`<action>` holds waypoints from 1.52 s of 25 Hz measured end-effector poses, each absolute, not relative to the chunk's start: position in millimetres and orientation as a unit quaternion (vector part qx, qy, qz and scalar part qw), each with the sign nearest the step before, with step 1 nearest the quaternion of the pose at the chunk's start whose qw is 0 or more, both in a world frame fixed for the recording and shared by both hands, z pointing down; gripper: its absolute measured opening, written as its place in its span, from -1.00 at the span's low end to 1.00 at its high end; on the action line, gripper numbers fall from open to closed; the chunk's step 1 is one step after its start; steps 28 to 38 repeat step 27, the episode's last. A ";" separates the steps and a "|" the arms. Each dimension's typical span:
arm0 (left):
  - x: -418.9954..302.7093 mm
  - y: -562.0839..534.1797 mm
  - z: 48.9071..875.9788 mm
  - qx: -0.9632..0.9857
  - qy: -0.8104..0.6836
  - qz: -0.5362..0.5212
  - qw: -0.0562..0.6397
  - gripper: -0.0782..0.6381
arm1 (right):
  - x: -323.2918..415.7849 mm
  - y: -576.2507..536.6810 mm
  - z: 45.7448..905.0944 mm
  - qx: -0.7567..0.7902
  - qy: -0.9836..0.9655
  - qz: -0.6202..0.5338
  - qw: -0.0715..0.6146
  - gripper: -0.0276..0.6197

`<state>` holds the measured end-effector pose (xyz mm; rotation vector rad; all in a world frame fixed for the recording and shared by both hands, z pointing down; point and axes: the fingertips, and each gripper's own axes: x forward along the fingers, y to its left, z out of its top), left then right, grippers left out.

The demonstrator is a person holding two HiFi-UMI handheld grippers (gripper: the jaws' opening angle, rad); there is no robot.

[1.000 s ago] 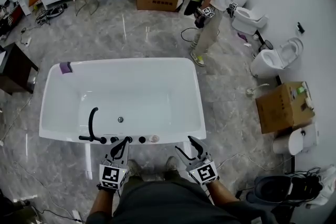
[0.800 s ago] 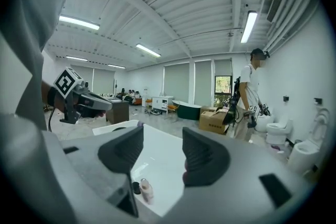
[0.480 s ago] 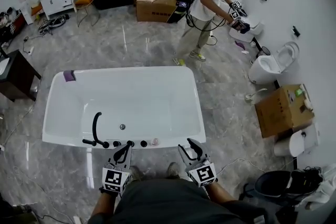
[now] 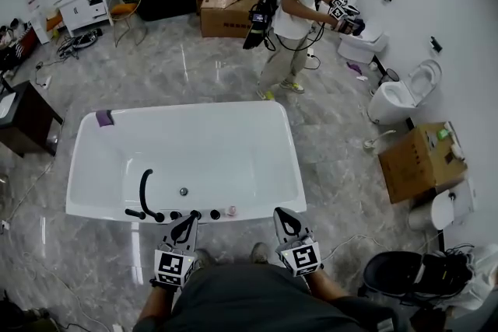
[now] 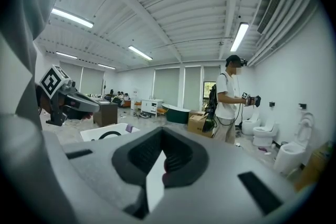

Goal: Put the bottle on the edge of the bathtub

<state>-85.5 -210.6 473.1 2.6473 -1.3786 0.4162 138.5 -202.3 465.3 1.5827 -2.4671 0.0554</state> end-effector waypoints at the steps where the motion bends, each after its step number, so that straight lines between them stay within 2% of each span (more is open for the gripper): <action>1: -84.1 -210.3 473.7 0.877 -0.456 0.138 0.063 -0.78 | 140.3 -202.0 465.9 0.538 -0.836 0.019 0.105 -0.91; 38: -85.5 -210.0 469.5 0.871 -0.468 0.135 0.063 -0.78 | 137.3 -212.6 461.4 0.528 -0.843 0.020 0.106 -0.91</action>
